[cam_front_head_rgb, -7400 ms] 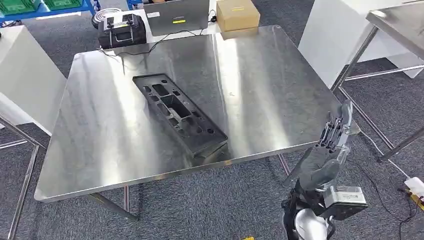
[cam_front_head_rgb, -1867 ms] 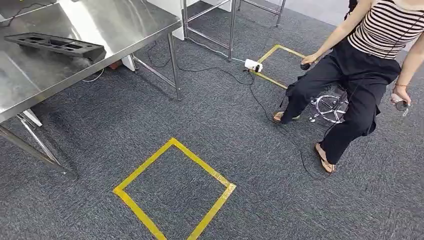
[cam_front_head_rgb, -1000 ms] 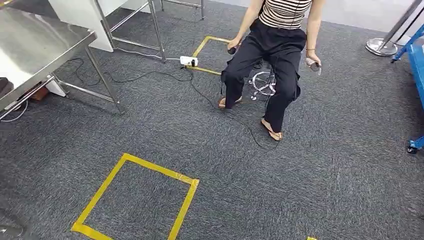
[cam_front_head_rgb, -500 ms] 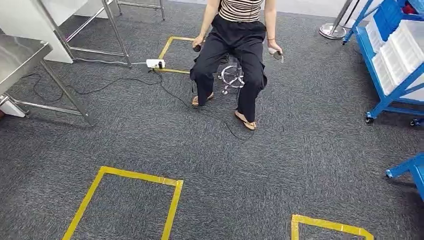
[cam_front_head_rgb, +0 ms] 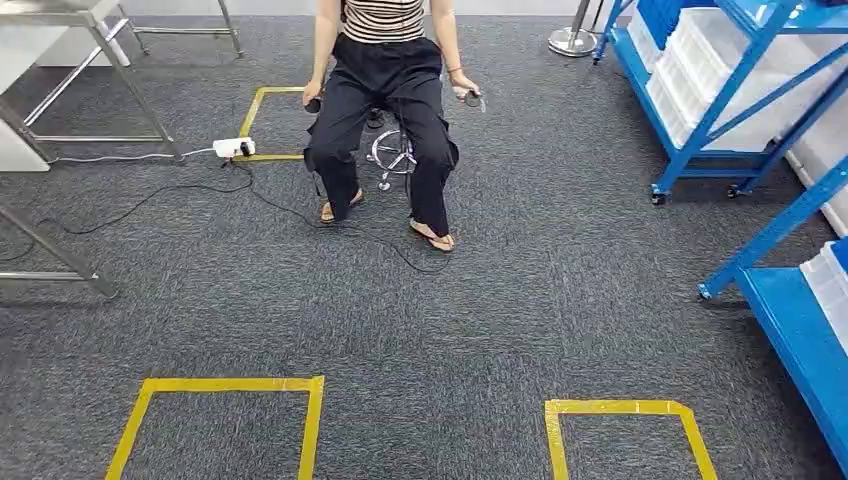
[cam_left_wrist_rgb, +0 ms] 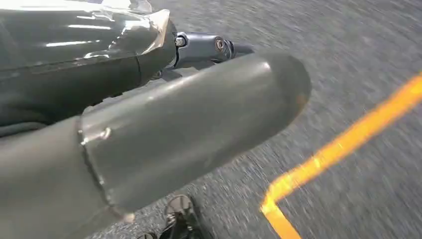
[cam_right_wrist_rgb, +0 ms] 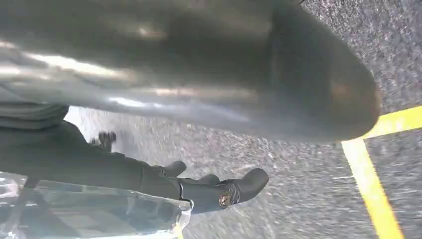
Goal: Take the parts from the cabinet and place them on the table.
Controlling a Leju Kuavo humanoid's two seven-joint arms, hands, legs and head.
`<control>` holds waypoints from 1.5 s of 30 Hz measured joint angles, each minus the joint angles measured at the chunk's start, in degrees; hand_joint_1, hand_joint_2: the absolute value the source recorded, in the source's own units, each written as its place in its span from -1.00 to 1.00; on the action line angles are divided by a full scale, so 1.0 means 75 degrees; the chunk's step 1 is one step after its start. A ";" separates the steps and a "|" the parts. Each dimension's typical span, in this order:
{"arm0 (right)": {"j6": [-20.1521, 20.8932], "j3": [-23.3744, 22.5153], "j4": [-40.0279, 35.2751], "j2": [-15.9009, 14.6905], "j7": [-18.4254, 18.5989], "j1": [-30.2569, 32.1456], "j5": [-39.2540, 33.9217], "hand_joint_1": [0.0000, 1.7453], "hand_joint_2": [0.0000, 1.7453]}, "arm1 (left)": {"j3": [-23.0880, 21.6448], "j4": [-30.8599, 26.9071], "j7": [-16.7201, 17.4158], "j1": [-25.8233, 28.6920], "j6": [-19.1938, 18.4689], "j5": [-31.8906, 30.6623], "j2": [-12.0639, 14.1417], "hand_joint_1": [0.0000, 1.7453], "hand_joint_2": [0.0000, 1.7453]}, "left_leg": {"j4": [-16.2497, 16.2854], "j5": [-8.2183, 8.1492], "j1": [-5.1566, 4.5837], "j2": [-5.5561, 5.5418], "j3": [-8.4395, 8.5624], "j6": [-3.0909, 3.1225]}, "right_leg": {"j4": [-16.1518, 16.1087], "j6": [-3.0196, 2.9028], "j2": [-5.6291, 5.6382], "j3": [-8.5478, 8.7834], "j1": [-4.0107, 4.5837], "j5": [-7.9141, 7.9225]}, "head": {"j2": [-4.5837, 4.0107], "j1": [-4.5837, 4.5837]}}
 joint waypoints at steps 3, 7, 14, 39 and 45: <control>-0.0038 -0.0085 0.0000 -0.0012 0.0154 0.0047 -0.0058 -1.00 -1.00 | -0.0035 0.0003 0.0000 -0.0009 -0.0088 -0.0073 0.0009 -1.00 -1.00 | -0.0003 0.0054 -0.0093 0.0242 -0.0007 0.0073 | -0.0029 0.0123 0.0179 -0.0093 -0.0010 0.0057 | 0.0000 0.0006; -0.0105 -0.0222 0.0003 -0.0009 0.0283 0.0069 -0.0137 -1.00 -1.00 | -0.0155 0.0003 0.0009 0.0017 -0.0202 -0.0155 0.0020 -1.00 -1.00 | -0.0151 0.0193 -0.0057 0.0607 -0.0019 0.0312 | 0.0870 0.0109 -0.0511 -0.0612 -0.0001 -0.0456 | 0.0000 0.0088; -0.0233 -0.0411 0.0003 0.0003 0.0408 0.0100 -0.0321 -1.00 -1.00 | -0.0283 0.0003 -0.0006 0.0037 -0.0467 -0.0350 0.0064 -1.00 -1.00 | -0.0144 0.0172 -0.0095 0.1276 -0.0031 0.0280 | 0.0431 0.0406 -0.1002 -0.0074 -0.0051 -0.0366 | 0.0000 0.0140; -0.0542 -0.1012 0.0003 0.0245 0.0507 0.0149 -0.0644 -1.00 -1.00 | -0.0775 0.0017 -0.0009 0.0096 -0.1038 -0.0644 0.0396 -1.00 -1.00 | -0.0048 0.0208 -0.0022 0.0738 -0.0139 0.0224 | 0.1957 0.0091 -0.0614 -0.1051 -0.0027 -0.1020 | 0.0000 0.0210; -0.0539 -0.1029 0.0003 0.0242 0.0507 0.0176 -0.0665 -1.00 -1.00 | -0.0781 0.0020 -0.0020 0.0085 -0.1110 -0.0679 0.0393 -1.00 -1.00 | -0.0040 0.0193 -0.0055 0.1293 -0.0105 0.0198 | 0.0109 0.0319 -0.1200 0.0168 -0.0014 -0.0415 | 0.0000 0.0224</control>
